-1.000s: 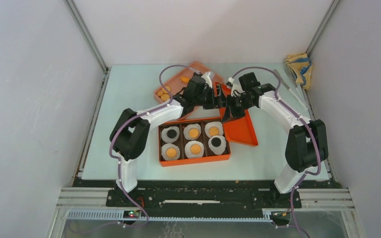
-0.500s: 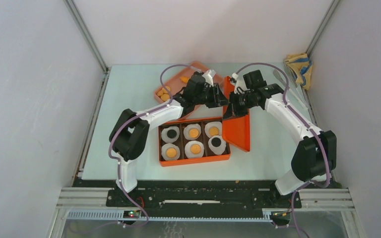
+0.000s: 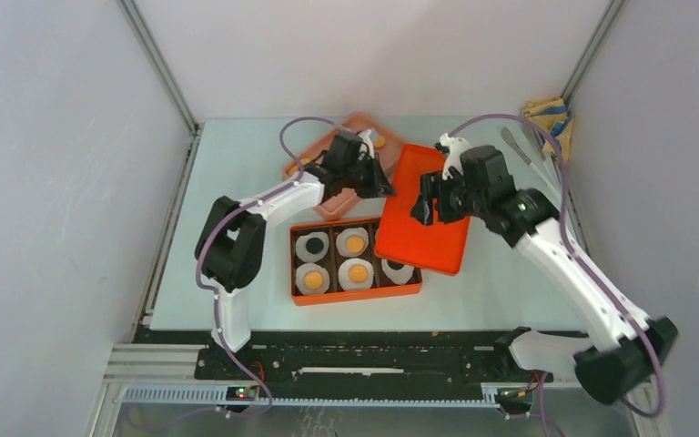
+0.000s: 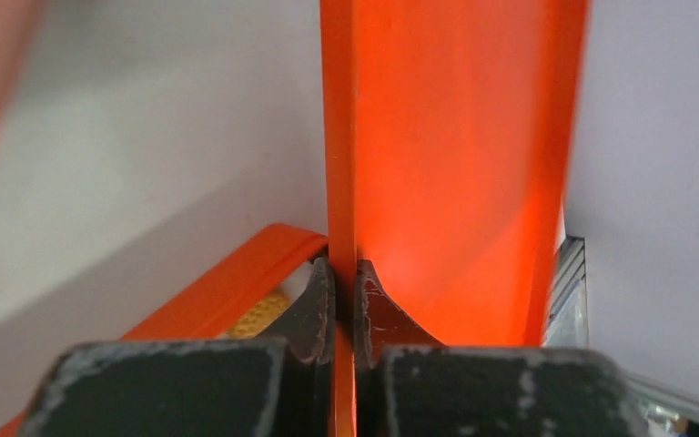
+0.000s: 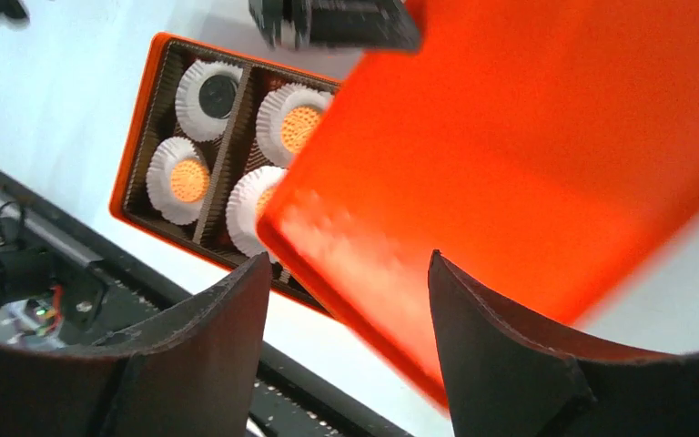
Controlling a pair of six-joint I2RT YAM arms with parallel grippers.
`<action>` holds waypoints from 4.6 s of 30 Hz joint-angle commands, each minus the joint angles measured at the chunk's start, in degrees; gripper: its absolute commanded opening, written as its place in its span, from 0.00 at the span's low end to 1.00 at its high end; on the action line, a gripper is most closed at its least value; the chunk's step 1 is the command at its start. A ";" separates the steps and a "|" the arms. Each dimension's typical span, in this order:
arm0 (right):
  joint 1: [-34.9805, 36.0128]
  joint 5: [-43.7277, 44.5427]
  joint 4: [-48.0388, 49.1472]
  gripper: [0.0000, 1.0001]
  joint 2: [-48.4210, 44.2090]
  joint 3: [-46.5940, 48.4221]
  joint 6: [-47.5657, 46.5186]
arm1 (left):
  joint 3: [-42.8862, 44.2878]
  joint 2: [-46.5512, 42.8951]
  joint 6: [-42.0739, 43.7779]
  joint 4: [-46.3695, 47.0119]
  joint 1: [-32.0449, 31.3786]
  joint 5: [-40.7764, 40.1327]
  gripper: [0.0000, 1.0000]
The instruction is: Pack the cookies
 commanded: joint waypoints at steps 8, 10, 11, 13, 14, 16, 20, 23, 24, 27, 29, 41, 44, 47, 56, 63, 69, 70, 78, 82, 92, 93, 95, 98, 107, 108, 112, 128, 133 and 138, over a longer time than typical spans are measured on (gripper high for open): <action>26.19 44.65 7.04 0.45 -9.87 -13.42 -4.21 | 15.72 -5.92 3.36 -10.54 9.87 1.27 0.00; 31.35 50.83 8.39 0.48 -7.89 -13.53 -5.53 | 19.21 -5.30 3.76 -13.81 10.35 1.67 0.00; 33.71 54.09 9.26 0.49 -6.83 -13.58 -6.00 | 21.24 -4.91 3.89 -15.69 10.62 1.86 0.00; 37.36 58.94 12.29 0.52 -4.80 -14.10 -7.68 | 25.21 -4.19 4.10 -19.67 11.50 2.49 0.00; 38.73 60.60 13.71 0.55 -3.80 -14.15 -8.53 | 26.61 -4.15 4.04 -21.35 11.90 2.81 0.00; 40.80 64.50 17.46 0.59 -1.43 -14.14 -10.66 | 28.18 -4.62 4.43 -24.06 12.40 2.95 0.00; 41.88 69.87 26.28 0.64 4.20 -14.17 -18.36 | 27.47 -7.44 5.29 -27.76 13.28 2.96 0.00; 42.04 75.07 32.09 0.64 8.88 -14.20 -22.57 | 26.73 -8.96 5.91 -29.93 13.85 3.51 0.00; 42.28 77.31 33.97 0.64 10.18 -14.24 -23.81 | 26.87 -9.41 6.29 -30.76 14.04 3.41 0.00; 42.40 82.52 39.73 0.64 14.63 -14.34 -27.80 | 26.41 -10.87 7.36 -32.73 14.28 3.21 0.00; 41.92 84.78 44.14 0.64 17.15 -14.34 -30.58 | 25.28 -12.05 7.66 -33.17 14.33 4.00 0.00; 39.28 88.41 63.05 0.23 19.64 -14.28 -40.08 | 18.91 -16.53 11.04 -36.87 14.33 3.23 0.00; 39.12 88.52 63.04 0.14 17.68 -14.31 -40.43 | 19.34 -15.29 11.44 -36.89 14.33 4.07 0.10; 39.24 87.73 61.59 0.11 15.67 -14.09 -40.01 | 20.66 -14.37 11.66 -35.66 14.33 4.76 0.46; 35.17 78.58 36.80 0.09 8.42 -8.33 -22.54 | 28.46 -17.57 9.45 -28.84 14.85 3.89 0.83; 16.36 34.02 16.03 0.09 -3.21 -2.53 -1.75 | 12.67 -36.33 9.21 -18.91 14.86 -12.98 0.76; -12.15 -18.43 18.54 0.10 -4.84 -2.74 10.04 | -7.53 -52.69 9.83 -12.54 14.86 -26.79 0.01; -15.13 -25.19 19.50 0.10 -3.86 -2.85 12.25 | -9.63 -54.23 10.30 -12.58 14.86 -28.14 0.00; -22.90 -53.29 34.97 0.10 4.12 -8.31 29.15 | -22.01 -58.79 9.95 -11.30 14.47 -30.20 0.00; -23.72 -59.89 40.49 0.11 6.00 -11.56 33.45 | -26.41 -60.38 10.27 -9.10 13.86 -32.06 0.00; -16.86 -66.28 54.34 0.12 13.10 -20.91 39.50 | -35.02 -62.99 7.46 -7.09 11.81 -31.82 0.00; -15.85 -66.75 54.17 0.13 14.22 -20.98 38.82 | -35.81 -63.17 7.38 -7.05 10.99 -32.35 0.00; -14.39 -67.71 56.01 0.13 16.76 -21.46 38.36 | -37.41 -63.54 7.29 -7.05 9.25 -33.75 0.00; -13.09 -69.30 61.08 0.14 19.36 -22.25 39.92 | -38.66 -63.68 7.02 -7.07 6.87 -34.95 0.00; -12.67 -70.63 71.25 0.15 22.85 -23.44 46.30 | -39.03 -63.10 7.13 -8.01 4.67 -36.69 0.00; -12.90 -70.50 74.99 0.15 22.06 -24.47 49.83 | -39.02 -63.12 7.12 -8.24 4.58 -36.79 0.00; -12.35 -70.20 80.55 0.16 19.51 -25.25 53.69 | -39.66 -63.46 7.08 -8.45 4.35 -36.85 0.00; -6.31 -68.36 66.89 0.14 28.79 -27.35 41.26 | -41.82 -62.83 6.51 -8.37 4.08 -37.64 0.00; -10.55 -66.91 59.71 0.12 29.86 -27.35 36.02 | -42.14 -61.82 5.81 -7.85 3.96 -36.81 0.00; -14.17 -66.38 54.49 0.17 31.95 -26.80 32.06 | -43.40 -59.94 4.73 -6.91 3.66 -35.11 0.00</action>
